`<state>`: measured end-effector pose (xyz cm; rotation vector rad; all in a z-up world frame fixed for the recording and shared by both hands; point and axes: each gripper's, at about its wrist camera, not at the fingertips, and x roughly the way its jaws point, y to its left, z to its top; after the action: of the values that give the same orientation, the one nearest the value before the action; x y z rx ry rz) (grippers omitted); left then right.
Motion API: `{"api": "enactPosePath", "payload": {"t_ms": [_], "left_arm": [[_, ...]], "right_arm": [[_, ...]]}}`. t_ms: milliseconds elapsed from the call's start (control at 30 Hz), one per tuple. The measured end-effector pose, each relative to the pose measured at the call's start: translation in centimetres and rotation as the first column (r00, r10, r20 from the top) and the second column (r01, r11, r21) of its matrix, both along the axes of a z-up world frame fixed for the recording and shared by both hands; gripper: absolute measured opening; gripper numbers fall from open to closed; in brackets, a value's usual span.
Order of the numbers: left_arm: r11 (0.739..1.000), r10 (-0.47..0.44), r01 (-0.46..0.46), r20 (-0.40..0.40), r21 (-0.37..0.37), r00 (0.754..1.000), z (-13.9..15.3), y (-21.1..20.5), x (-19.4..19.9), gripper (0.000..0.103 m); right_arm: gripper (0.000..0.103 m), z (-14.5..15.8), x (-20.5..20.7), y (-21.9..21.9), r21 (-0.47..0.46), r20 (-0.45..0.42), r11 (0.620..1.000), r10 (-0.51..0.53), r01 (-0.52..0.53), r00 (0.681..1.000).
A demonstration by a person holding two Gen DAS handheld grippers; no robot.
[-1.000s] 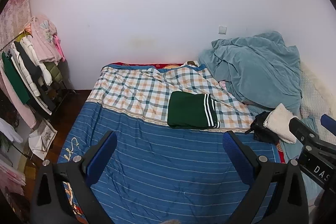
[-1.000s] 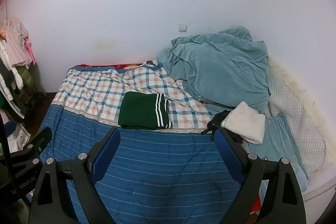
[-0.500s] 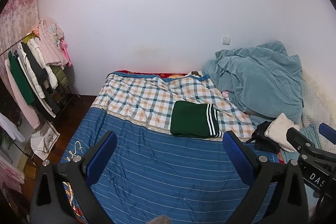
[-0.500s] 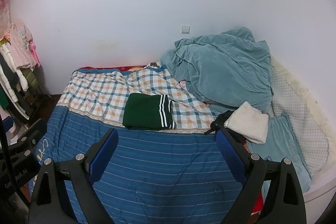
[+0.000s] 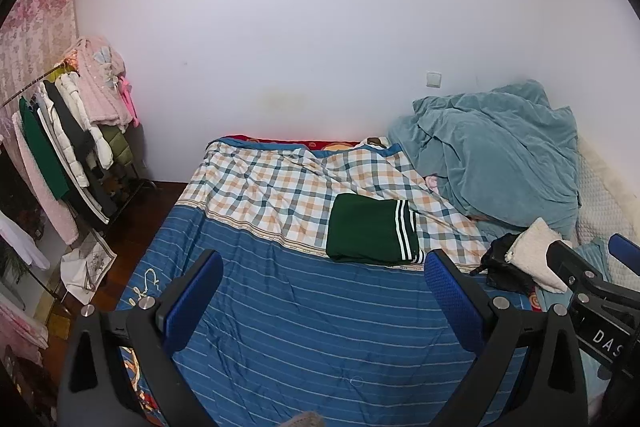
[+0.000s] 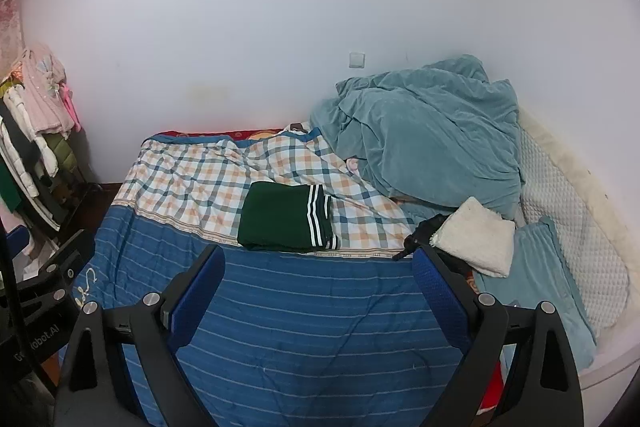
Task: Fold large clothes
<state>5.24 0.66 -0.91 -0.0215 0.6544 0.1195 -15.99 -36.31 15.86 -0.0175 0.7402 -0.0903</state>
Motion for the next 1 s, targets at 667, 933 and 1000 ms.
{"api": "enactPosePath", "payload": {"t_ms": [667, 933, 1000], "left_arm": [[1.0, -0.003, 0.003, 0.002, 0.002, 1.0, 0.57, 0.58, -0.13, 0.103], [1.0, -0.001, 0.001, 0.001, 0.004, 1.0, 0.62, 0.43, 0.0, 0.103], [1.0, -0.004, 0.004, 0.003, 0.002, 1.0, 0.62, 0.45, -0.04, 0.103]], "right_arm": [[0.096, 0.19, -0.06, -0.1, 0.002, 0.004, 1.0, -0.021, 0.021, 1.0], [0.096, 0.18, -0.37, -0.04, 0.003, 0.005, 1.0, -0.027, 0.027, 1.0], [0.096, 0.18, -0.38, -0.04, 0.004, 0.006, 1.0, -0.027, 0.027, 1.0]]}}
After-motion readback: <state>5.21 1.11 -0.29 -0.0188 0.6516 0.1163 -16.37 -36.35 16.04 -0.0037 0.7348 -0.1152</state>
